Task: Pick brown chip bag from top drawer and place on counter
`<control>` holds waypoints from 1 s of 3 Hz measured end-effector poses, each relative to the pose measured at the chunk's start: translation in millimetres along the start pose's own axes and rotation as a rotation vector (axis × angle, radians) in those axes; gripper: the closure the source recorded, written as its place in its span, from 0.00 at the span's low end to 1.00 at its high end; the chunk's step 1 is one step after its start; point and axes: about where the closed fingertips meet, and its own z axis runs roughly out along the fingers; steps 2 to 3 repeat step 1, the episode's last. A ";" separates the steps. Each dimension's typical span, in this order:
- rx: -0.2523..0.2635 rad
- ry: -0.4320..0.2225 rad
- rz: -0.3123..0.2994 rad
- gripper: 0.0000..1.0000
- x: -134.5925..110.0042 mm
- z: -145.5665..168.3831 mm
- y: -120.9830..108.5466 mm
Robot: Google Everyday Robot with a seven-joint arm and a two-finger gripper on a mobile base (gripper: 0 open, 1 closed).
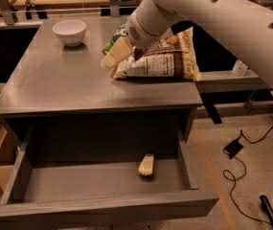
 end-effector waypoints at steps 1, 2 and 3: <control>0.000 0.000 0.000 0.00 0.0 0.0 0.0; 0.000 0.000 0.000 0.00 0.0 0.0 0.0; 0.000 0.000 0.000 0.00 0.0 0.0 0.0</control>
Offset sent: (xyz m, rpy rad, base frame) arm 0.0000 0.0000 0.0000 0.0000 0.0000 0.0000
